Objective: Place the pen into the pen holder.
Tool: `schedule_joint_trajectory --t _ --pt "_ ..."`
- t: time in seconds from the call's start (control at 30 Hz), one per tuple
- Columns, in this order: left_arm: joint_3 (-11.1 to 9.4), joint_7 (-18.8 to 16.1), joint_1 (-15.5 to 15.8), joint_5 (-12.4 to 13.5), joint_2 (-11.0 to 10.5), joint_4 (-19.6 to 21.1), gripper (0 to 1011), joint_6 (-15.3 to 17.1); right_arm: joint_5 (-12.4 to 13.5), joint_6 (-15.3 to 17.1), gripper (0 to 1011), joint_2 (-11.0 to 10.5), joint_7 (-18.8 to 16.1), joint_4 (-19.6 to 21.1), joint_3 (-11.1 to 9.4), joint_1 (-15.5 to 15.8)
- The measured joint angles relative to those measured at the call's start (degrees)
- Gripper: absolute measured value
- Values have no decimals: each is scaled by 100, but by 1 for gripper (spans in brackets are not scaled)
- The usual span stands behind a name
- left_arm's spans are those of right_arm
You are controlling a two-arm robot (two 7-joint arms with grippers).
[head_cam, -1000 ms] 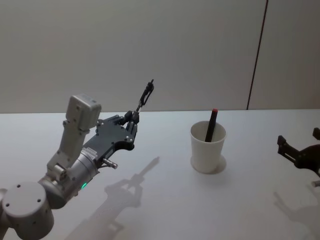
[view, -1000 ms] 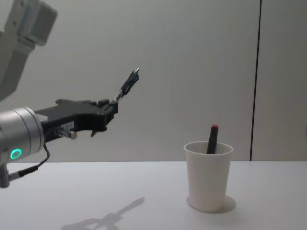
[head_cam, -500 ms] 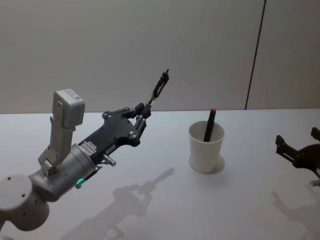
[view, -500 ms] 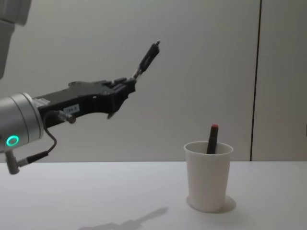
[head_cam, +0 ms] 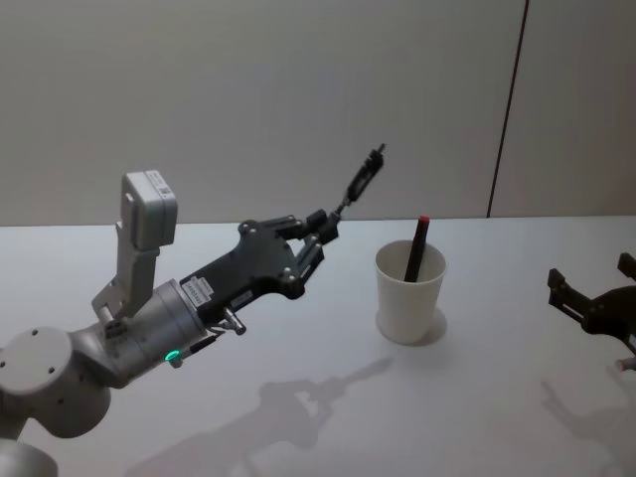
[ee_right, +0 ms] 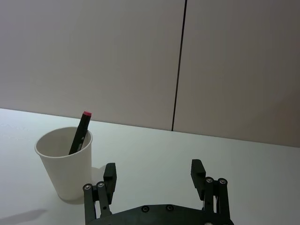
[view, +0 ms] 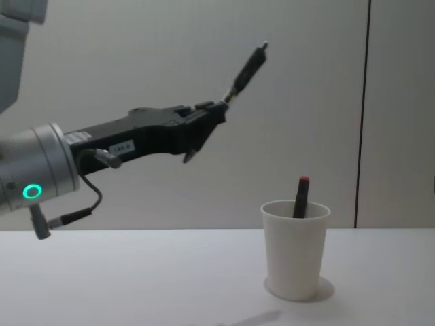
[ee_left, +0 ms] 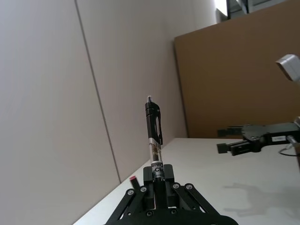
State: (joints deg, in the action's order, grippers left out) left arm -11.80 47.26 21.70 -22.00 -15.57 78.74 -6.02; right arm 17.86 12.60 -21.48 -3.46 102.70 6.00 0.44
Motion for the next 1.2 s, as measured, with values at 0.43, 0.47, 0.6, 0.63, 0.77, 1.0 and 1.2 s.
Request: schedule_joint_trajectory --t 0.43,0.47,0.6,0.63,0.77,1.0,1.2 --pt "-208 269 207 379 101 -166 140 151 0 0 1001 0 0 0 0 0" --pt "-224 269 221 418 109 -176 140 161 0 0 1002 0 0 0 0 0" --pt "-297 234 277 617 147 -223 140 205 0 0 1001 0 0 0 0 0" --pt "-309 223 284 645 154 -229 140 212 0 0 1001 0 0 0 0 0" --pt "-366 169 323 774 185 -263 140 250 0 0 1001 0 0 0 0 0" --pt "-445 145 354 861 217 -286 140 328 0 0 1001 0 0 0 0 0" --pt "-497 175 350 851 221 -270 140 403 0 0 1001 0 0 0 0 0"
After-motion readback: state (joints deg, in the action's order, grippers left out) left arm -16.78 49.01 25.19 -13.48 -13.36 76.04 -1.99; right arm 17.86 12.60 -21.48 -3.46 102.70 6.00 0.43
